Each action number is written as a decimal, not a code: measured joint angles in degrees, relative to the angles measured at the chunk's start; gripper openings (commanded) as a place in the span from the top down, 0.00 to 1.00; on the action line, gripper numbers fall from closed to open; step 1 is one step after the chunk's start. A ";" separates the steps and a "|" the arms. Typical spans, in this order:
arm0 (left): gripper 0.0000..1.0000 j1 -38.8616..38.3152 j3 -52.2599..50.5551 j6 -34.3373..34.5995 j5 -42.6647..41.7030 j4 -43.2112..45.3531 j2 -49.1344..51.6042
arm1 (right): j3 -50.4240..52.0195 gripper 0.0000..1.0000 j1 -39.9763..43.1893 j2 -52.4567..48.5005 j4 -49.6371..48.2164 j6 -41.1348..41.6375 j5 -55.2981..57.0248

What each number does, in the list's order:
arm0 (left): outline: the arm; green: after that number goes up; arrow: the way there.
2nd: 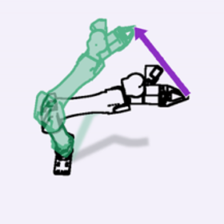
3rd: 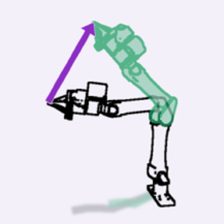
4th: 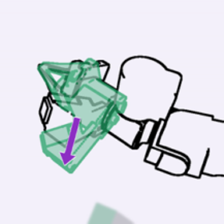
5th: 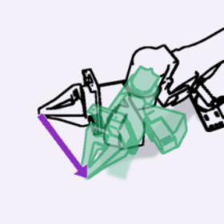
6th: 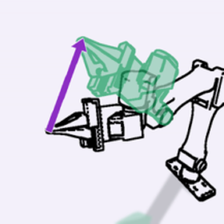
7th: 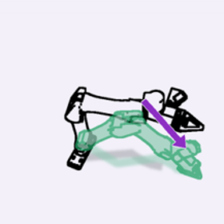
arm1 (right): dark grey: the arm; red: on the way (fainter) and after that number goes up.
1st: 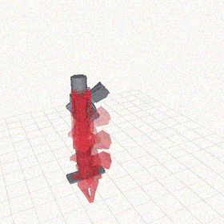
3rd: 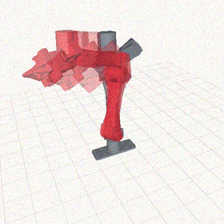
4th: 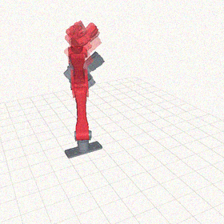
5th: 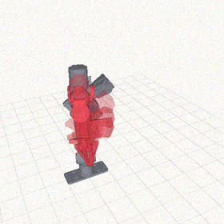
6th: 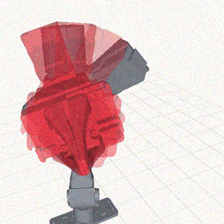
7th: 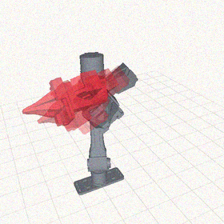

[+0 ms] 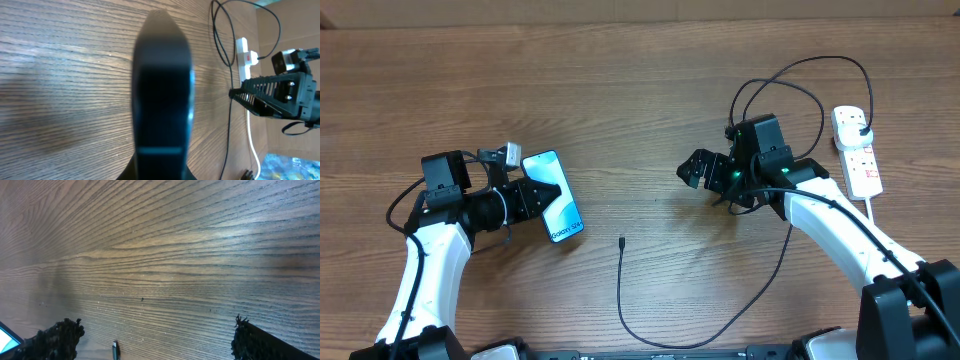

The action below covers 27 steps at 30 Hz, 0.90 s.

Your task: Plug charger to phone and switch on socket

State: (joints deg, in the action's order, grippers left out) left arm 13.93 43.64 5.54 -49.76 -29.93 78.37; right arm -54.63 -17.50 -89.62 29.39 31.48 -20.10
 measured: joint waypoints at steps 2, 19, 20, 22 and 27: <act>0.95 0.00 0.00 0.00 0.44 -0.02 0.00 | 0.00 0.00 0.00 0.00 0.07 -0.02 -0.02; 0.96 0.00 0.00 -1.29 0.98 -0.20 0.00 | 0.00 0.00 0.00 0.00 -1.81 -0.02 0.00; 0.96 0.00 0.00 -1.29 0.98 -0.20 0.00 | 0.00 0.00 0.00 0.00 -1.86 -0.02 0.00; 0.96 0.00 0.00 -1.31 0.96 -0.22 0.00 | 0.00 0.00 0.00 0.00 -1.99 -0.02 0.00; 0.96 0.00 0.00 -1.31 0.96 -0.28 0.00 | 0.00 0.00 0.00 0.00 -2.32 0.02 -0.17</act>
State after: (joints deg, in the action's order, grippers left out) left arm 13.93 43.64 4.23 -48.80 -30.22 78.37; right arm -54.63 -17.50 -89.62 27.07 31.51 -20.27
